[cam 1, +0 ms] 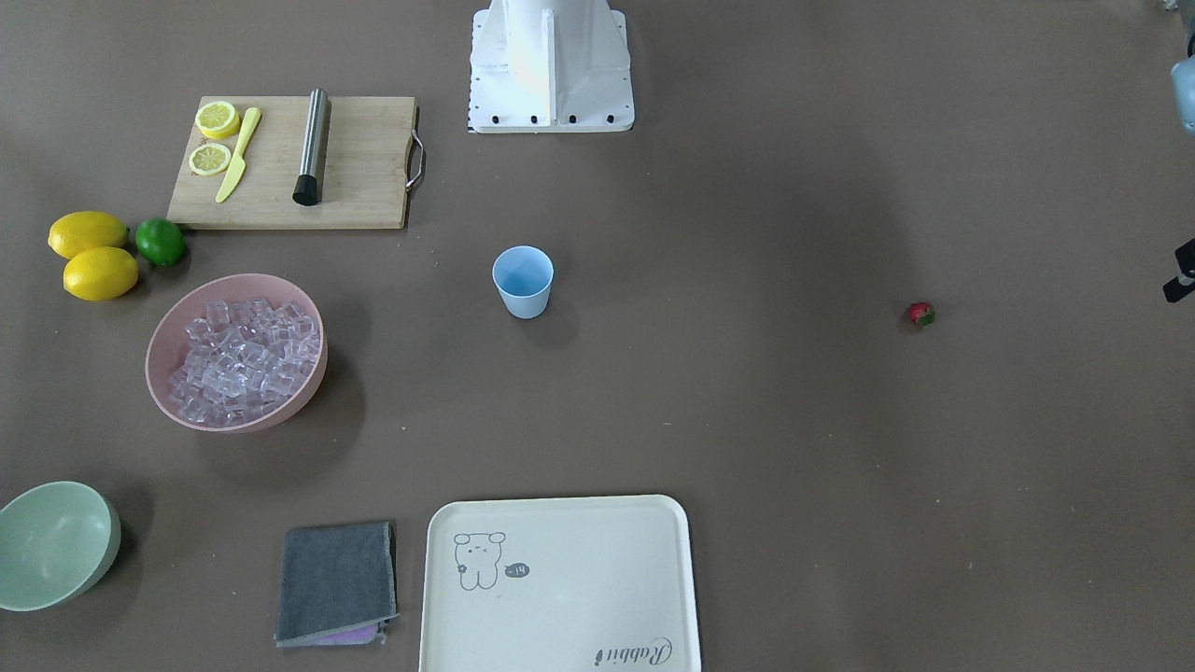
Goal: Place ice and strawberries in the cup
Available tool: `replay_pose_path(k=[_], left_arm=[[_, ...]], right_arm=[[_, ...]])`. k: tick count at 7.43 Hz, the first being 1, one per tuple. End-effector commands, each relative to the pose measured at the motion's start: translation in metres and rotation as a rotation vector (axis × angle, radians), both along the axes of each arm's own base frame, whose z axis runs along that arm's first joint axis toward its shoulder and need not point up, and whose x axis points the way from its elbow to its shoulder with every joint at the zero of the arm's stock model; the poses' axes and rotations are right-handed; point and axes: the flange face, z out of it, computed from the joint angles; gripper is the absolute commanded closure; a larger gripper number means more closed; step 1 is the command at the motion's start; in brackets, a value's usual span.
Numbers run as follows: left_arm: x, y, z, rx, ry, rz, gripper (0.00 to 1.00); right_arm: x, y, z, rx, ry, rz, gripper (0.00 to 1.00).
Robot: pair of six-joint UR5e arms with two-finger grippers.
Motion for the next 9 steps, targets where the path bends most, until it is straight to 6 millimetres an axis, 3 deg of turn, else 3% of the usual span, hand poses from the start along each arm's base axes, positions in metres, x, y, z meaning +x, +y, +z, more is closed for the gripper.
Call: replay_pose_path(k=[1,3,4,9], left_arm=[[0.0,-0.001,-0.001,0.0,0.002,0.0,0.02],[0.004,0.001,-0.008,0.023,0.002,0.007,0.02],[0.0,0.02,0.017,0.015,-0.001,0.007,0.02],[-0.005,0.052,0.039,-0.001,0.002,-0.008,0.02]], right_arm=[[0.0,0.001,0.002,-0.003,0.001,0.0,0.0],[0.0,0.001,0.001,-0.002,0.0,0.0,0.0],[0.0,0.0,-0.001,0.004,0.0,-0.001,0.0],[0.001,0.002,0.004,0.006,0.007,-0.009,0.0]])
